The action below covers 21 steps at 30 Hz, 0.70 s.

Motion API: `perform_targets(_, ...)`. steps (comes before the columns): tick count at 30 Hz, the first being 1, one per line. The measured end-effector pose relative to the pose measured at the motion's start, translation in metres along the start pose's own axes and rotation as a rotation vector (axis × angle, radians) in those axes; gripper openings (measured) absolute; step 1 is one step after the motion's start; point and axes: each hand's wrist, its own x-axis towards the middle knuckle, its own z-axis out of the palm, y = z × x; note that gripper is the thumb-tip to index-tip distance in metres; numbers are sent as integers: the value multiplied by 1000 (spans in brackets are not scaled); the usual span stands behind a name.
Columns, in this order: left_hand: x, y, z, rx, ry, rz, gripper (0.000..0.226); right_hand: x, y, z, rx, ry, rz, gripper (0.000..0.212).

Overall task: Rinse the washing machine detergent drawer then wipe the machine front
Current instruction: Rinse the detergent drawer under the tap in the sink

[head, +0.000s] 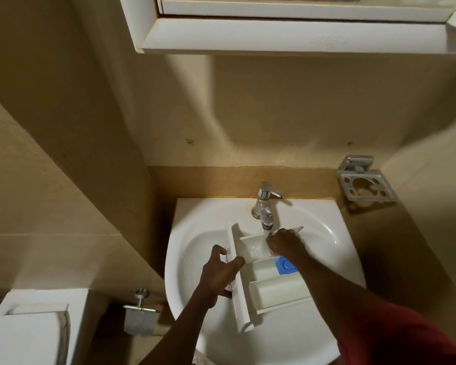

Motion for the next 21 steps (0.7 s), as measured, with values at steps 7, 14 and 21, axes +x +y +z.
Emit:
perform_targets(7, -2, 2, 0, -11, 25, -25, 49, -23, -48, 25, -71, -90, -454, 33)
perform_targets(14, -3, -2, -1, -20, 18, -11, 42, -10, -20, 2, -3, 185, -12, 42)
perform_targets(21, -5, 0, 4, -13, 69, -1, 38, -34, -51, 16, -235, -172, -450, 34)
